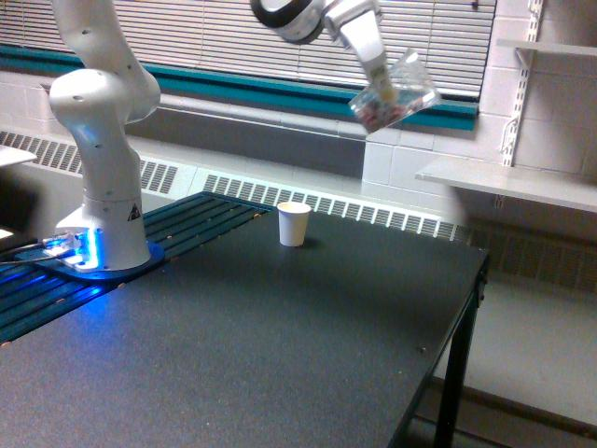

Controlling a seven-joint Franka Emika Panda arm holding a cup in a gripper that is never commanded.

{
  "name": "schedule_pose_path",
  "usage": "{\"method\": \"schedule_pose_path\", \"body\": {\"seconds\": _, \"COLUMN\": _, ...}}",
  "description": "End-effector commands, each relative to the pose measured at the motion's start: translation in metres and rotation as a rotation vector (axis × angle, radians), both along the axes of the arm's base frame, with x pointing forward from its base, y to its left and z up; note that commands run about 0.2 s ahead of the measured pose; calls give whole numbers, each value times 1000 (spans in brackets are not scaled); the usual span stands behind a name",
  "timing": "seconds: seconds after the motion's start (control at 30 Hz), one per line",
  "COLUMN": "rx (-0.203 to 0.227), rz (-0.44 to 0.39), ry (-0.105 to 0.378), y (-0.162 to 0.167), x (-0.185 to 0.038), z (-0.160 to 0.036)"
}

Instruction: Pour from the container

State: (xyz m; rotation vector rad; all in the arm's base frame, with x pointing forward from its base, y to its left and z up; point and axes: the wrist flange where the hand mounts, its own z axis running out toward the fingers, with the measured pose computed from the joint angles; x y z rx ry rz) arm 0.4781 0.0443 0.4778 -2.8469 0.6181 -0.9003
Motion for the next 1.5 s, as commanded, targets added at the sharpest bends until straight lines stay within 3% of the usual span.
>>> {"method": "schedule_pose_path", "body": {"seconds": 0.03, "rx": -23, "rz": 68, "ry": 2, "y": 33, "x": -21, "z": -14}}
{"method": "schedule_pose_path", "body": {"seconds": 0.73, "rx": -93, "rz": 267, "ry": 8, "y": 156, "x": -80, "z": -33}}
{"method": "schedule_pose_path", "body": {"seconds": 1.5, "rx": -191, "rz": 451, "ry": 28, "y": 222, "x": -127, "z": -59}}
